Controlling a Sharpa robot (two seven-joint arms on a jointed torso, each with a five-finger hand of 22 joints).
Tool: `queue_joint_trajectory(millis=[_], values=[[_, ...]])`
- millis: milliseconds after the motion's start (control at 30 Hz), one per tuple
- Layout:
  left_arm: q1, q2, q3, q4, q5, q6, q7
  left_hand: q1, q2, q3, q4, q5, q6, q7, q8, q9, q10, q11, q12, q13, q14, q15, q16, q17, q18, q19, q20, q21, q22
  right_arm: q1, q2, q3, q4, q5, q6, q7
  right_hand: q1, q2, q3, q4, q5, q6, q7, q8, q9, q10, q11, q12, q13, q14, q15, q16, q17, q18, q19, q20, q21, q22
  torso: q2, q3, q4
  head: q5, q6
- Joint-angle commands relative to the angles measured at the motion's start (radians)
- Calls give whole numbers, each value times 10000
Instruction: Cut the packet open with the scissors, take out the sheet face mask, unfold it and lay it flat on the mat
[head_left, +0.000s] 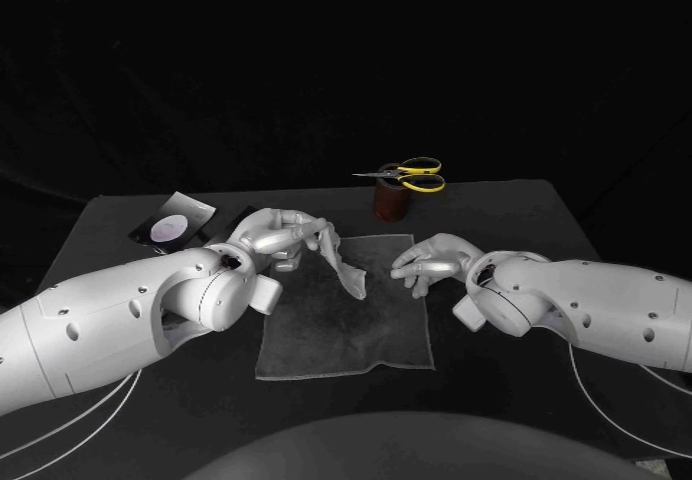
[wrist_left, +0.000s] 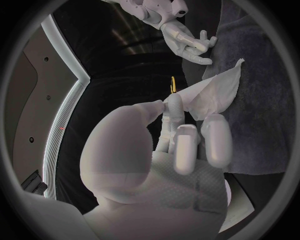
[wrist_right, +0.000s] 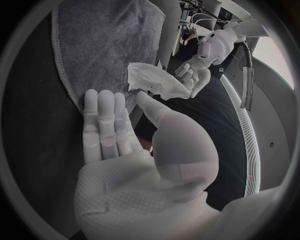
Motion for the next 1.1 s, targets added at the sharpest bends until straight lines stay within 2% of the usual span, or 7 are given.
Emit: queue_joint_trajectory(millis=[33, 267, 533, 767, 900, 1000, 1100], values=[[21, 19, 14, 22, 207, -154, 32, -59, 40, 722, -646, 32, -32, -51, 33, 840, 105, -109, 4, 9, 897, -70, 19, 2177, -176, 43, 4, 16, 16, 32, -72, 3, -104, -590, 216, 286, 114, 16, -65, -16, 29, 271, 49, 39, -136, -25, 101, -505, -659, -140, 69, -547, -320, 118, -11, 78, -361, -530, -6, -4, 0, 27, 1], [132, -41, 38, 98, 279, -223, 11, -68, 37, 731, -655, 32, -35, -49, 38, 851, 109, -107, 6, 11, 900, -68, 22, 2186, -176, 42, 4, 15, 14, 135, -70, 5, -186, -523, -143, 1506, 506, 183, 363, -230, 44, 1019, 28, -213, -601, 219, 111, -1706, -2252, 22, 63, -1511, -882, 126, 135, 86, -618, -1516, -8, 8, 1, 81, 1], [222, 5, 42, 81, 327, -284, -179, -76, 33, 735, -661, 32, -36, -48, 41, 859, 112, -106, 7, 13, 899, -67, 22, 2185, -174, 37, 4, 10, 5, 393, 288, 8, 213, -1585, -890, 2877, 942, 339, 746, -515, 87, 1459, -3, -520, -924, 651, 90, -2534, -3295, 373, 5, -1974, -1124, 102, 280, -17, -485, -1665, -9, 6, -4, 116, 1], [242, 85, 41, 16, 360, -348, -388, -94, 24, 733, -660, 31, -38, -46, 45, 866, 114, -103, 7, 14, 900, -66, 22, 2187, -174, 38, 4, 10, 5, 505, 783, 7, 305, -2434, -944, 2922, 981, 318, 769, -562, 103, 1662, 100, -1001, -1258, 950, 182, -3588, -4391, 515, 76, -2529, -1328, 74, 131, 1, -404, -1623, 0, -5, 12, 114, 1], [246, 116, 41, 2, 380, -345, -468, -94, 24, 733, -660, 31, -38, -46, 45, 866, 114, -103, 7, 14, 900, -66, 22, 2187, -174, 38, 4, 10, 5, 522, 1040, 7, 245, -2763, -1015, 2669, 851, 183, 682, -530, 127, 1590, 165, -1168, -1353, 864, 264, -3893, -4670, 605, 120, -2651, -1367, 77, 133, 40, -413, -1678, -3, -14, 9, 104, 1], [247, 136, 40, -3, 390, -336, -515, -107, 20, 733, -656, 32, -38, -45, 47, 871, 115, -101, 7, 14, 899, -65, 21, 2184, -174, 37, 4, 8, 3, 527, 1247, 7, 189, -2978, -1078, 2384, 698, 7, 522, -487, 182, 1417, 252, -1369, -1455, 758, 357, -4145, -4802, 660, 190, -2774, -1401, 76, 134, 105, -469, -1807, -2, -8, 10, 145, 1], [248, 158, 40, -10, 395, -333, -549, -107, 20, 733, -656, 32, -38, -45, 47, 871, 115, -101, 7, 14, 899, -65, 21, 2184, -174, 37, 4, 8, 3, 529, 1437, 7, 129, -3154, -1136, 2129, 645, -36, 442, -456, 197, 1402, 265, -1416, -1480, 752, 375, -4213, -4801, 664, 210, -2826, -1414, 80, 130, 133, -506, -1881, -1, -3, 9, 191, 1]])
